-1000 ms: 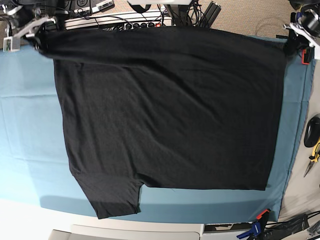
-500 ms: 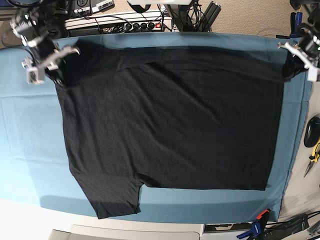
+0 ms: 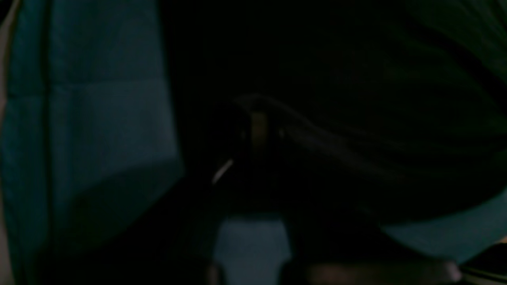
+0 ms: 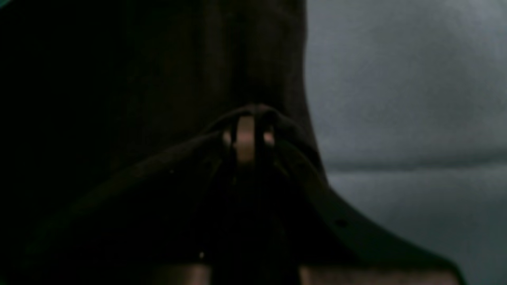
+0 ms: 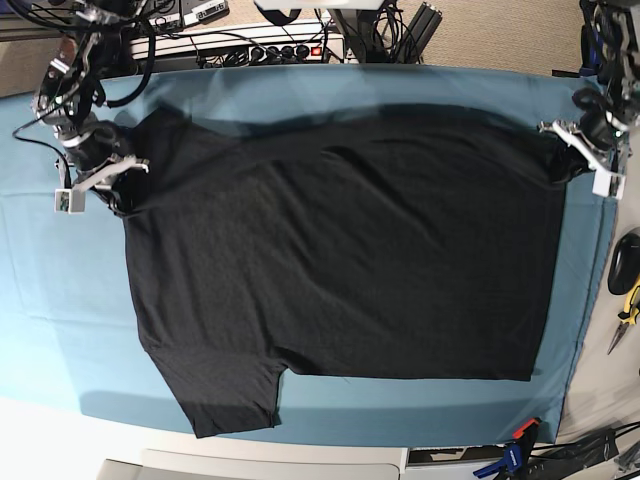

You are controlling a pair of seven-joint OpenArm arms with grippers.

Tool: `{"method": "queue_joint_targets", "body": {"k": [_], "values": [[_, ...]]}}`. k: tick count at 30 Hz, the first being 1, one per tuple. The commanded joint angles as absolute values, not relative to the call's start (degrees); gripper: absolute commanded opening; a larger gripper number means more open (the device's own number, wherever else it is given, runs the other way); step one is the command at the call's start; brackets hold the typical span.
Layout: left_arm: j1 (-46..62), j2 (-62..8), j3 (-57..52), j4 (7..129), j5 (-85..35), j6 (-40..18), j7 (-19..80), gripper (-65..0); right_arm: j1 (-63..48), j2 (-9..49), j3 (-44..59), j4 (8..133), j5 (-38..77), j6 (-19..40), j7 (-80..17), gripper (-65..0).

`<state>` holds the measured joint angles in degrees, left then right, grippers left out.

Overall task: Fold the T-shirt properly
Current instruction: 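Lower the held shoulders and drag them back across the shirt body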

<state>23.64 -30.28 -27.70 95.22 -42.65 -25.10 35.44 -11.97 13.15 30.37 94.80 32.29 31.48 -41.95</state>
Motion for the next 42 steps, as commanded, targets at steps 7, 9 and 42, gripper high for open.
{"method": "queue_joint_targets", "body": {"k": [7, 9, 42], "values": [[19.3, -33.6, -27.1, 91.7, -41.9, -24.0, 33.4, -65.0, -6.6, 14.0, 30.7, 88.0, 33.1, 31.7, -40.0, -65.0], [18.9, -34.0, -27.1, 90.8, -41.5, -23.2, 33.3, -65.0, -5.3, 14.0, 30.7, 86.5, 33.1, 31.7, -39.8, -65.0], [17.6, -38.7, -27.1, 90.6, -42.2, -23.1, 32.5, -65.0, -1.0, 17.8, 17.3, 83.5, 28.4, 30.1, -38.0, -65.0]]}}
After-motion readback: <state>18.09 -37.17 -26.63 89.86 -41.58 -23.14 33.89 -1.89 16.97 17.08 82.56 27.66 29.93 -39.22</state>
